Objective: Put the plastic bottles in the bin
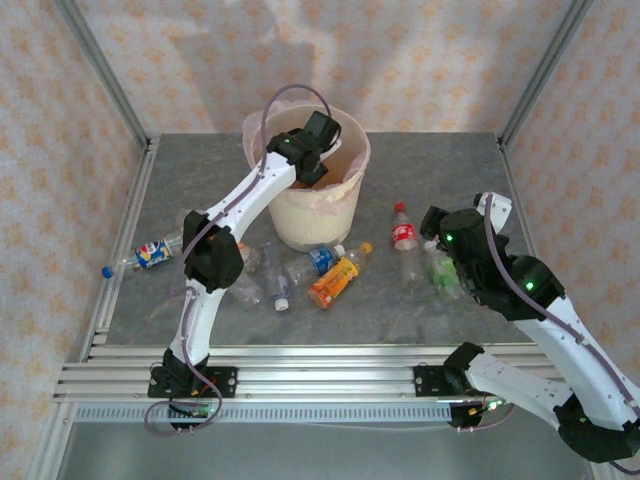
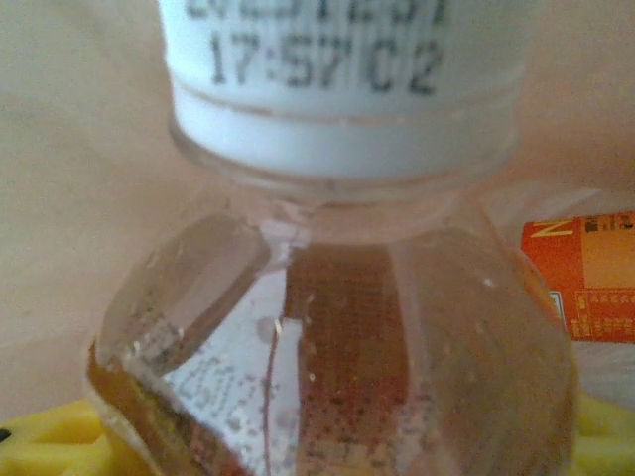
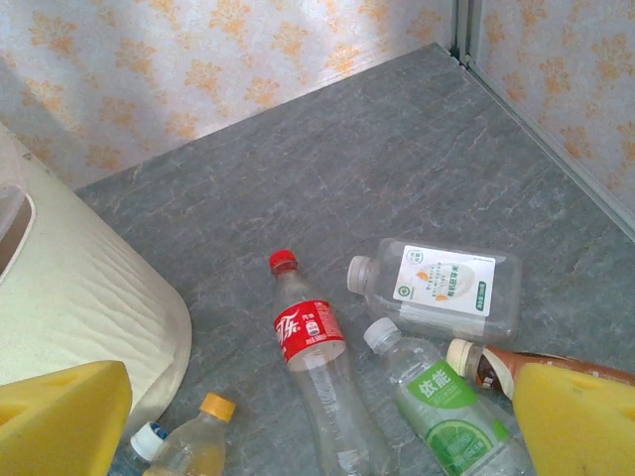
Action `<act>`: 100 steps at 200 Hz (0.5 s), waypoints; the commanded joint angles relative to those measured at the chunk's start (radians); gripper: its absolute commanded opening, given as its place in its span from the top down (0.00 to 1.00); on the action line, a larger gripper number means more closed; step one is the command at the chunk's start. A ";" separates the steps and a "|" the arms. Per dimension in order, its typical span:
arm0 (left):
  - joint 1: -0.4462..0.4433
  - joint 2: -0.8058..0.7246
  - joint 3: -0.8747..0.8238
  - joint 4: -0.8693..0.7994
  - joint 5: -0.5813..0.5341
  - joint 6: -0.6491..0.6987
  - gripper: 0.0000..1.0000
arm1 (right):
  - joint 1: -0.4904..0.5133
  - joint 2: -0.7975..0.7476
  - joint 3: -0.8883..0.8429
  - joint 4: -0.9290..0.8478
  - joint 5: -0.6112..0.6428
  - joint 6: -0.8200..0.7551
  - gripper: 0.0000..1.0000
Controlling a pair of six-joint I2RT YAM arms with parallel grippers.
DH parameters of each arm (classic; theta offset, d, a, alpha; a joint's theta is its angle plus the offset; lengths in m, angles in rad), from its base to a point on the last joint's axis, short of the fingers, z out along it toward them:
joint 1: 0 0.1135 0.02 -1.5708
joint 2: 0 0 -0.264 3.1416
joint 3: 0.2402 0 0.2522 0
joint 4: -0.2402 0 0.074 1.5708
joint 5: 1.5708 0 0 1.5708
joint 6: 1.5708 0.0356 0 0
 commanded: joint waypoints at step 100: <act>-0.006 -0.060 0.045 -0.062 -0.098 0.001 0.11 | -0.002 0.054 -0.016 -0.007 -0.045 0.021 0.01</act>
